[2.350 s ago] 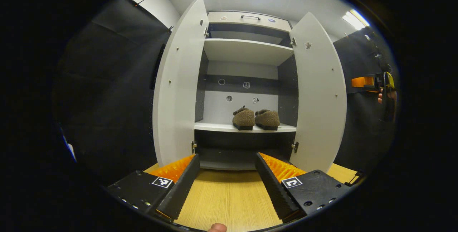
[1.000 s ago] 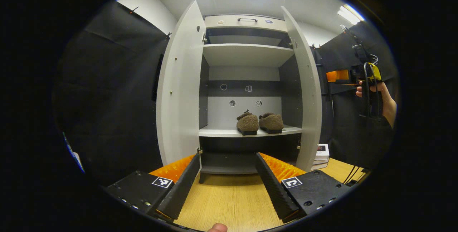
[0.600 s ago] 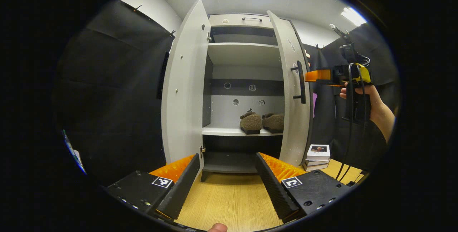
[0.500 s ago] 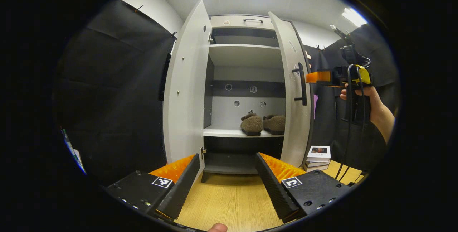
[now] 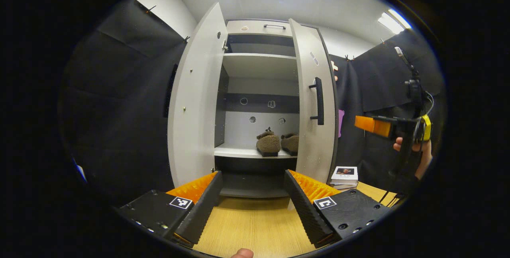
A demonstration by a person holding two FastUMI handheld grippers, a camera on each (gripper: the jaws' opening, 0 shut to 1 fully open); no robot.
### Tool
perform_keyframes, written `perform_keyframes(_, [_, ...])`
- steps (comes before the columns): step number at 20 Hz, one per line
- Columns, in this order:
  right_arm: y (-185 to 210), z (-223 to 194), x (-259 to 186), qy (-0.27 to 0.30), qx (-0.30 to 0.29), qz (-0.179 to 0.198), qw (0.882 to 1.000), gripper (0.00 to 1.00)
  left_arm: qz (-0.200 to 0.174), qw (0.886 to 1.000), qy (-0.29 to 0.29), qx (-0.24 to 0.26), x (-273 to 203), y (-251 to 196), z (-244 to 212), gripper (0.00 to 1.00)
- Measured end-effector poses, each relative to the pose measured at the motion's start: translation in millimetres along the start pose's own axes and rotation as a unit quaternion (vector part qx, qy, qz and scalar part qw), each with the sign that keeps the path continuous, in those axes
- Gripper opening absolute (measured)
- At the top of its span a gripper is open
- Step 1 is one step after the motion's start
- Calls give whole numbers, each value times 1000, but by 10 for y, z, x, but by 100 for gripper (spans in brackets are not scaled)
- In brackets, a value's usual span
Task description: Grab one shoe with the right hand and put it into the shoe cabinet, grab the other shoe with the left hand and put it into the shoe cabinet; then close the right door with the right hand and the left door with the left hand.
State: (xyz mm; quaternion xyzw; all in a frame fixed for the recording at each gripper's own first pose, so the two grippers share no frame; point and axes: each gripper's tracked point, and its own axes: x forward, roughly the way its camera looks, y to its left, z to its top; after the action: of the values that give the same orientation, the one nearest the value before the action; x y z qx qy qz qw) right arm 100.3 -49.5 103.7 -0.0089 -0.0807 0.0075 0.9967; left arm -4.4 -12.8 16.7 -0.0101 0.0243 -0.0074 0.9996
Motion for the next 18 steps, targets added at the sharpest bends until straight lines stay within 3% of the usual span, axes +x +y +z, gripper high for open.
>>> perform_keyframes(4, [-105, -522, -364, 8, -5, -46, 999, 97, -20, 1000, 8, 0, 17, -146, -38, 95])
perform_keyframes(8, [3, -1123, -718, 68, -9, -38, 997, 98, -22, 1000, 11, 0, 3, -175, -66, 95])
perform_keyframes(12, [0, -1365, -922, 101, -1, -40, 994, 97, -15, 1000, 15, -20, 23, -129, -73, 95])
perform_keyframes(16, [-59, -1348, -910, 107, -6, -49, 993, 98, 10, 998, -40, -47, 15, 193, 469, 95])
perform_keyframes(17, [-58, -1354, -898, 109, -10, -50, 993, 93, 23, 998, -50, -43, 33, 355, 620, 99])
perform_keyframes(18, [-48, -1347, -874, 111, -11, -47, 993, 93, 35, 996, -65, -44, 35, 509, 805, 95])
